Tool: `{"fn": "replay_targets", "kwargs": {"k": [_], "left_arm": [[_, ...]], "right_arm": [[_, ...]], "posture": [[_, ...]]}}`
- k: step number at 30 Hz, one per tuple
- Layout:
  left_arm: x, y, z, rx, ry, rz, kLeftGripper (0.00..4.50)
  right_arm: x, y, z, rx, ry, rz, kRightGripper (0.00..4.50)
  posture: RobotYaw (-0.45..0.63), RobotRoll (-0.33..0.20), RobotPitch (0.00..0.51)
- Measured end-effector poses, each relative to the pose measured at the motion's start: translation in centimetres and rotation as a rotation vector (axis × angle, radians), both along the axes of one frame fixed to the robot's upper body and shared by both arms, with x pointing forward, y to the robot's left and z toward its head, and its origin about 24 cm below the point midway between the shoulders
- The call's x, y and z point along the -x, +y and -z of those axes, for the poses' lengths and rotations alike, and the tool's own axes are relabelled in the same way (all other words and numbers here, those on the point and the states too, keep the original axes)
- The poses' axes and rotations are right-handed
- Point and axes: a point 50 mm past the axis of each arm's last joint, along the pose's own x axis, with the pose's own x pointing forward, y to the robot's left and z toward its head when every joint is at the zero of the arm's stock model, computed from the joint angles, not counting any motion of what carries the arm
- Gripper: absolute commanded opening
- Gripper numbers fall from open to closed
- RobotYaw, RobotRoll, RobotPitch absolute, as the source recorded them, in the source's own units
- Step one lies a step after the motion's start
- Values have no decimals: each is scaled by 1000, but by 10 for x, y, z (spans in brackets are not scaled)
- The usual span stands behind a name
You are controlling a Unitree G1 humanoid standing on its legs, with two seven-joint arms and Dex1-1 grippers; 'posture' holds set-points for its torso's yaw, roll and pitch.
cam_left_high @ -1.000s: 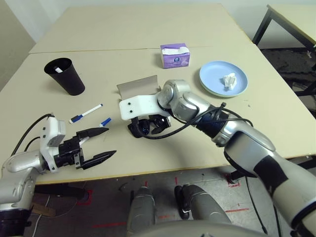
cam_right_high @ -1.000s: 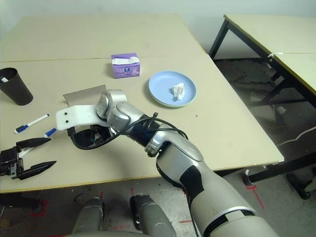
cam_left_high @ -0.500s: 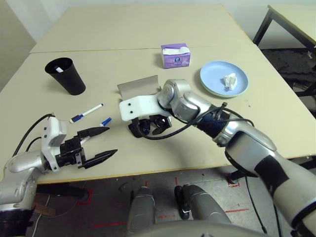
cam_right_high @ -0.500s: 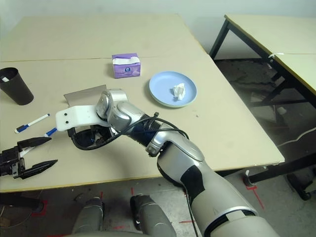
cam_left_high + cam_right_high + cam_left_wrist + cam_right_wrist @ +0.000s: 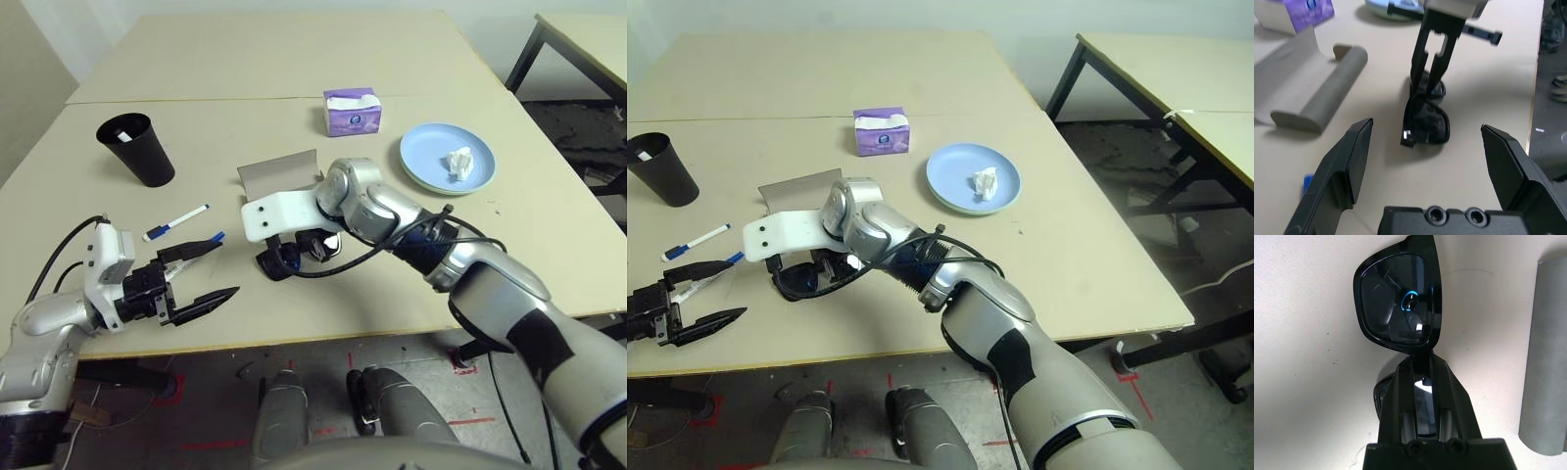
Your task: Organize and tidy the items on the table.
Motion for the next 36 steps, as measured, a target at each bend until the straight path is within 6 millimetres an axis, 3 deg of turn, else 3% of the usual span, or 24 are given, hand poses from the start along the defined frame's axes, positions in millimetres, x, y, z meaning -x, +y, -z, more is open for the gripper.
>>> {"fn": "replay_targets", "kwargs": {"k": [12,14,19,22,29,36], "left_arm": [[-1,1,-1,3,-2,-7,4500],[-2,2,1,6,4,-15,4500],[-2,11,7,15,29,-55,4500],[-1,18,9,17,35,-89,4500],[8,39,13,-6,62,-214,4500],[20,49,12,-17,60,-358,4500]], "right_arm": [[-2,-5,-10,14,-8,-2,135],[-6,-4,-19,19,-30,8,132],[-16,13,-65,-36,-141,5,128],[-18,26,-75,-65,-167,-7,128],[-30,40,-79,-121,-227,4,127],[-47,30,-65,-163,-287,64,127]], "posture": [[54,0,128],[53,0,126],[61,0,122],[70,0,123],[117,0,139],[164,0,153]]}}
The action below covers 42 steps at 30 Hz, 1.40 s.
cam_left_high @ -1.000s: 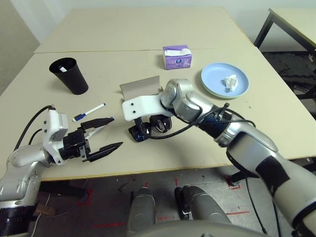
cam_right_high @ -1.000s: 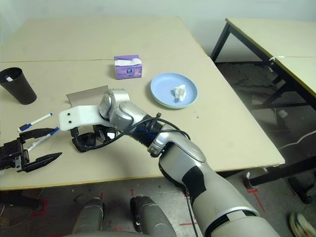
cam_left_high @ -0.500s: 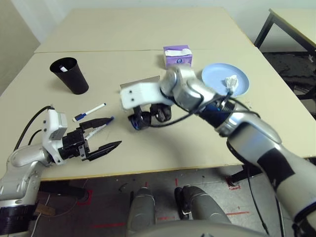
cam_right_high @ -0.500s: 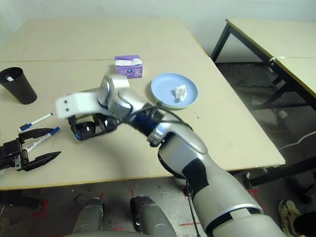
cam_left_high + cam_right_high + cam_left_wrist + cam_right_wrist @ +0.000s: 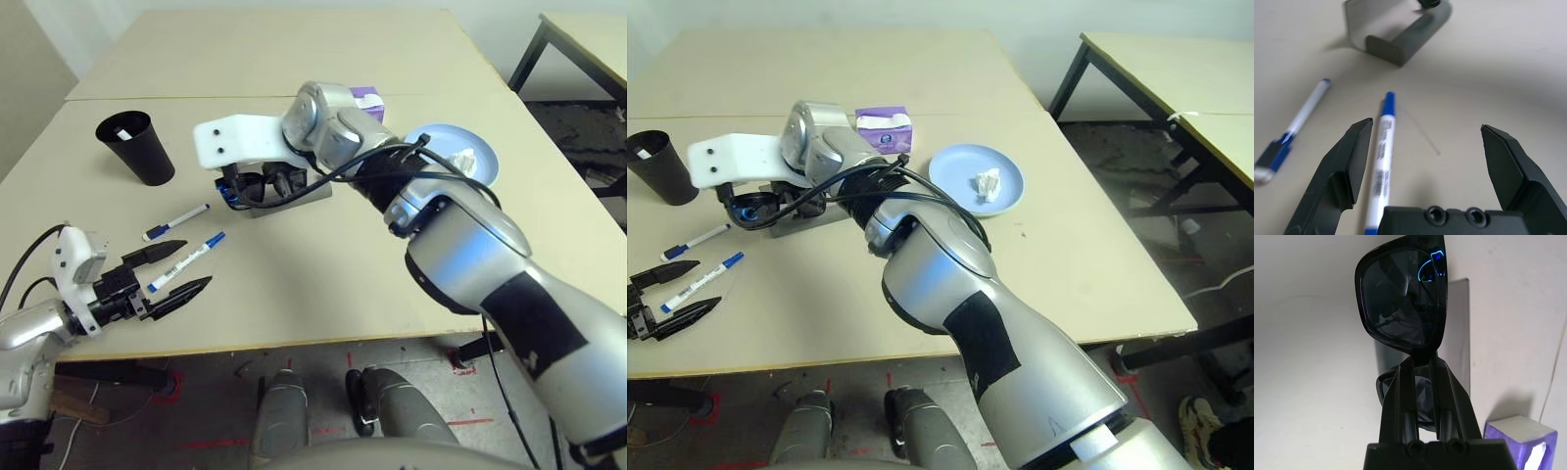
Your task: Organize and tidy the items on the table.
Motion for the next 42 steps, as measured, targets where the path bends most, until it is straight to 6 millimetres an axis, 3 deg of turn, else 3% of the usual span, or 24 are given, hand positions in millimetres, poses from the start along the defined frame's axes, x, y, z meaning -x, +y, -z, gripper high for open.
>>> {"fn": "replay_targets", "kwargs": {"k": [21,33,42], "left_arm": [[22,-10,0,37,-1,-94,4500],[9,-4,-18,29,-100,-178,4500],[7,-5,-18,37,-112,-178,4500]], "right_arm": [[-15,-10,9,-49,-162,81,127],[-19,-19,26,-50,-112,135,127],[-21,-25,37,-43,-99,166,126]], "posture": [[220,0,177],[196,0,185],[206,0,192]]}}
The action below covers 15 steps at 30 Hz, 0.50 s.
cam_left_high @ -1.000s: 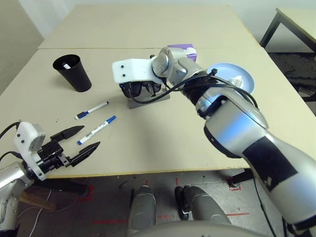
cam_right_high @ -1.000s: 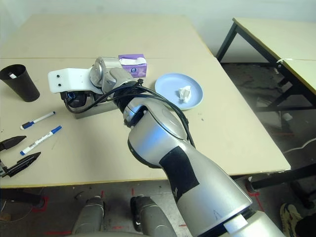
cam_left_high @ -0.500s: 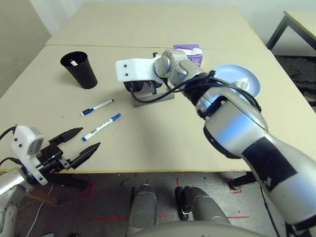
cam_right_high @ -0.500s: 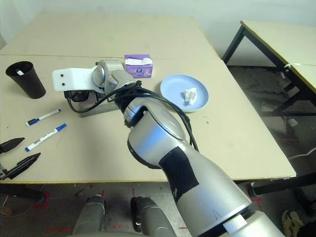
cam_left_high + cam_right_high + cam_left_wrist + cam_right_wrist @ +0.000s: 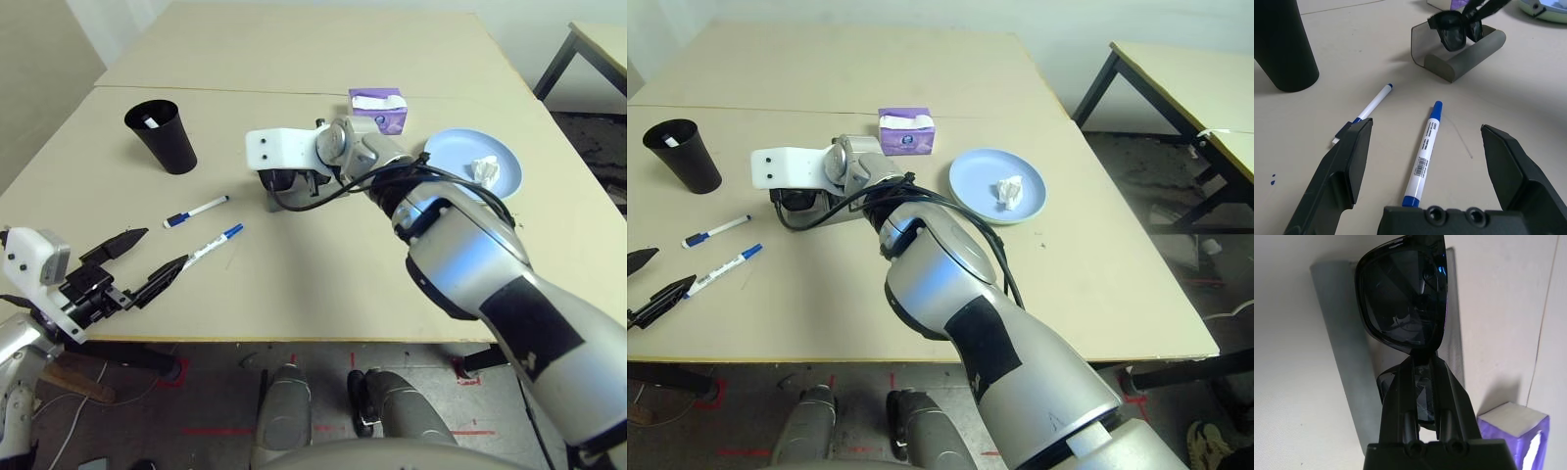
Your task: Organize and tidy the items on the table.
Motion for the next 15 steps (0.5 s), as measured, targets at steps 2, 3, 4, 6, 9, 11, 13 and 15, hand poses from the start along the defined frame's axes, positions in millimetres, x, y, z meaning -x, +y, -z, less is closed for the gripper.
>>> {"fn": "replay_targets", "kwargs": {"k": [2,3,4,6,9,11,13,15], "left_arm": [[1,-1,2,5,3,-2,4500],[1,-1,2,6,4,-3,4500],[2,-2,2,6,3,-2,4500],[2,-4,2,7,-1,3,4500],[3,-5,2,4,0,8,4500],[4,-6,3,5,2,9,4500],[4,-6,3,6,2,10,4500],[4,-7,3,7,0,12,4500]], "right_arm": [[-1,-1,2,0,-1,9,126],[-1,-2,2,0,-4,13,126],[-1,-2,3,-2,-6,17,126],[-1,-2,4,-4,-7,22,125],[-2,-3,5,-6,-7,30,125],[-2,-3,5,-5,-8,32,124],[-2,-3,5,-4,-8,32,124],[-2,-3,6,-4,-8,32,124]], "posture": [[209,0,193],[211,0,194],[211,0,194],[214,0,194],[215,0,195],[212,0,195],[216,0,195],[219,0,194]]}}
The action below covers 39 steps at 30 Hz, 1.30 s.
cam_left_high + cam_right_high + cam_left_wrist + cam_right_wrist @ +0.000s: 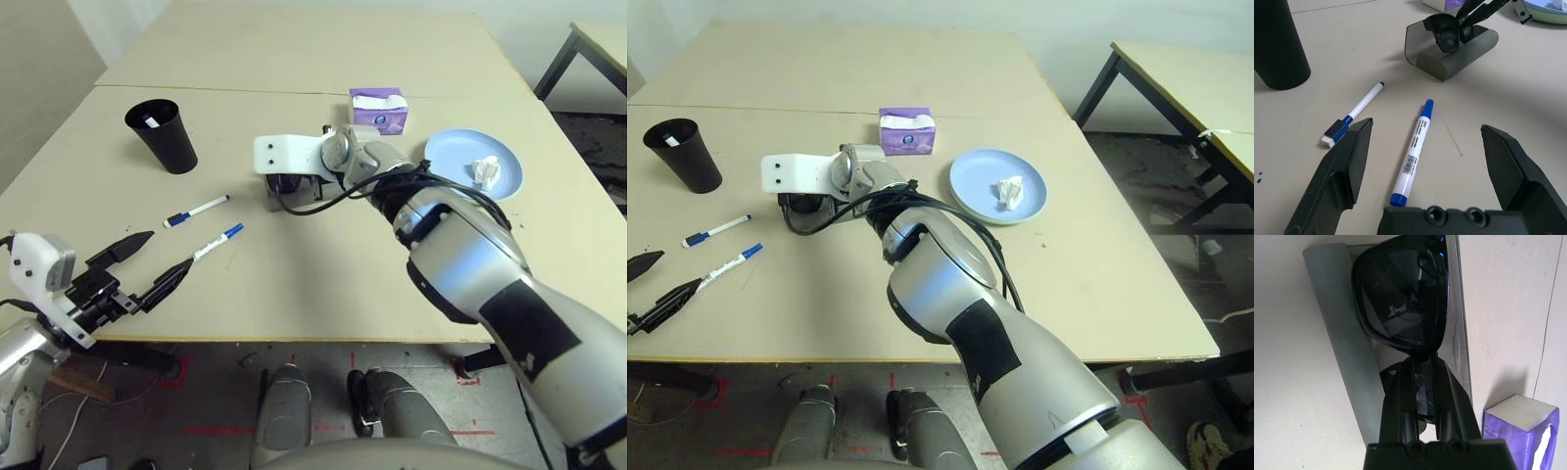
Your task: Organize and tidy the items on the table.
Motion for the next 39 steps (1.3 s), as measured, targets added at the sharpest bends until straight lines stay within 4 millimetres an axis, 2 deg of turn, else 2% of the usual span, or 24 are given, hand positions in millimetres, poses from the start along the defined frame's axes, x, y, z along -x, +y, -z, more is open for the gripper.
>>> {"fn": "replay_targets", "kwargs": {"k": [15,28,33,39], "left_arm": [[-1,-7,0,17,-12,47,4500],[-6,-5,-1,11,-38,46,4500],[-9,-7,1,14,-39,56,4500],[-13,-6,4,12,-32,54,4500]], "right_arm": [[-2,-2,5,-12,-22,54,123],[1,-2,6,38,29,26,123],[2,-3,10,40,58,27,1845],[-1,-4,3,5,29,40,3862]], "posture": [[216,0,192],[200,0,181],[186,0,179],[178,0,176]]}}
